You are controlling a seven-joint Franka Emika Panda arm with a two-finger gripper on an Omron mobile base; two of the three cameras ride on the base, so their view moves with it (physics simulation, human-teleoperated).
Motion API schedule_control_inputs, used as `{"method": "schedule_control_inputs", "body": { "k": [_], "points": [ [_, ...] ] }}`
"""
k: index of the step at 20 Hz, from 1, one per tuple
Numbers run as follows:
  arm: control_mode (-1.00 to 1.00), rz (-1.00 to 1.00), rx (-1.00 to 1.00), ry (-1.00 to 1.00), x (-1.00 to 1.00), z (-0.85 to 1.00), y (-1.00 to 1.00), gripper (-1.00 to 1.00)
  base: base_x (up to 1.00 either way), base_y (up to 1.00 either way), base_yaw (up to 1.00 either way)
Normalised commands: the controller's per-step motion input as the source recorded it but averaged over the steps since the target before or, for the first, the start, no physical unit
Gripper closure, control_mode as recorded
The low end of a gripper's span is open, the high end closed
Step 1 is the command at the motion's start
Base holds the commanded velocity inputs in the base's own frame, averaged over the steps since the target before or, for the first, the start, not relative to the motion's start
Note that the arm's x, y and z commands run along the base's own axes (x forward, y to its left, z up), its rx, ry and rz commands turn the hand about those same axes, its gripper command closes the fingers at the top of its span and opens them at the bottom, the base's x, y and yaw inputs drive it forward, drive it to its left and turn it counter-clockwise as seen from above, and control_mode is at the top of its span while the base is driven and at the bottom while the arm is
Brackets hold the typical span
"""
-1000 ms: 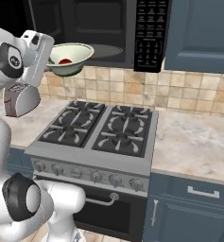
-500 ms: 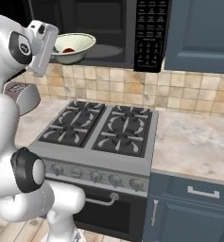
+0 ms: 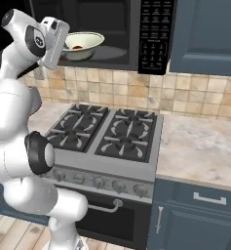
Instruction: Pick the tomato from the sink and place it in the bowl. Then pick the bowl and place it in the microwave. Then close the microwave door and press the start button.
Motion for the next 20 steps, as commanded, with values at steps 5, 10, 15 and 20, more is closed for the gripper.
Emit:
{"method": "schedule_control_inputs", "body": {
  "k": [5, 10, 15, 20],
  "points": [
    [-1.0, 0.0, 0.0, 0.02, 0.63, 0.0, -0.22, 1.0, 0.0, 0.0, 0.0],
    [-1.0, 0.0, 0.0, 0.0, 0.72, 0.0, -0.06, 1.0, 0.0, 0.0, 0.0],
    [-1.0, 0.0, 0.0, 0.0, 0.79, 0.0, -0.07, 1.0, 0.0, 0.0, 0.0],
    [-1.0, 0.0, 0.0, 0.05, 0.76, 0.0, -0.11, 1.0, 0.0, 0.0, 0.0]
  ]
}}
